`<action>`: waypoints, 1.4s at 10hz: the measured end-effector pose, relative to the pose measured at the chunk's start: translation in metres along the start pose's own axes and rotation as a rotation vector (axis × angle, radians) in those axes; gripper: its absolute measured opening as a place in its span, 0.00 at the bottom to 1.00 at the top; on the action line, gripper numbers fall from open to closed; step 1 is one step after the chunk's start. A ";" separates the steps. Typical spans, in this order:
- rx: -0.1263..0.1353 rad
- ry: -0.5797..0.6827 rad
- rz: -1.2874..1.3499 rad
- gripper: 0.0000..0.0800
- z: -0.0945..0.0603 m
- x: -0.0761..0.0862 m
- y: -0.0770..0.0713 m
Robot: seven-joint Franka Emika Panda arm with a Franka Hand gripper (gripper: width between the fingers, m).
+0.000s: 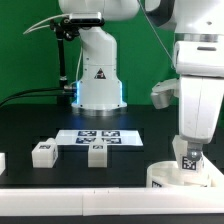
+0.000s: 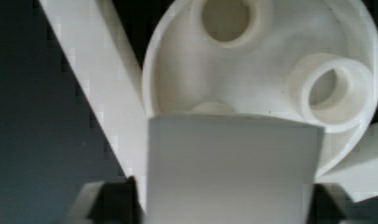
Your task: Assemble stool
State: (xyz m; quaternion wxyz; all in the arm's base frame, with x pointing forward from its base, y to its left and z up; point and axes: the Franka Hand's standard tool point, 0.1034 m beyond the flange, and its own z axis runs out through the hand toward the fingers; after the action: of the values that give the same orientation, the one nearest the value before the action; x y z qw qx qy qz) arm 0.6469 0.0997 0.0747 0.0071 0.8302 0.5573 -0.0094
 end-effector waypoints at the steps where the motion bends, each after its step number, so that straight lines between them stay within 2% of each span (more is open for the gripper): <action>1: 0.001 -0.001 0.103 0.43 0.001 0.000 0.000; 3: 0.002 0.000 0.229 0.43 0.001 -0.001 0.000; 5: 0.002 0.003 0.493 0.43 0.001 -0.003 0.002; 8: 0.035 0.021 1.001 0.43 0.002 -0.003 0.001; 9: 0.068 0.033 1.223 0.43 0.002 -0.002 0.001; 14: 0.083 0.023 1.568 0.43 0.002 -0.001 0.000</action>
Offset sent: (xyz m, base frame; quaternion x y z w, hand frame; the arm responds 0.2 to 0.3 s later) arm 0.0019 -0.0120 0.0057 -0.0132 0.0236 0.2793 0.9598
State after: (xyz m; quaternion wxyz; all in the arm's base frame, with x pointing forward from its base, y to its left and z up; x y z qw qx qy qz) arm 0.6468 0.0982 0.0729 -0.0250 0.9809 -0.1923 -0.0138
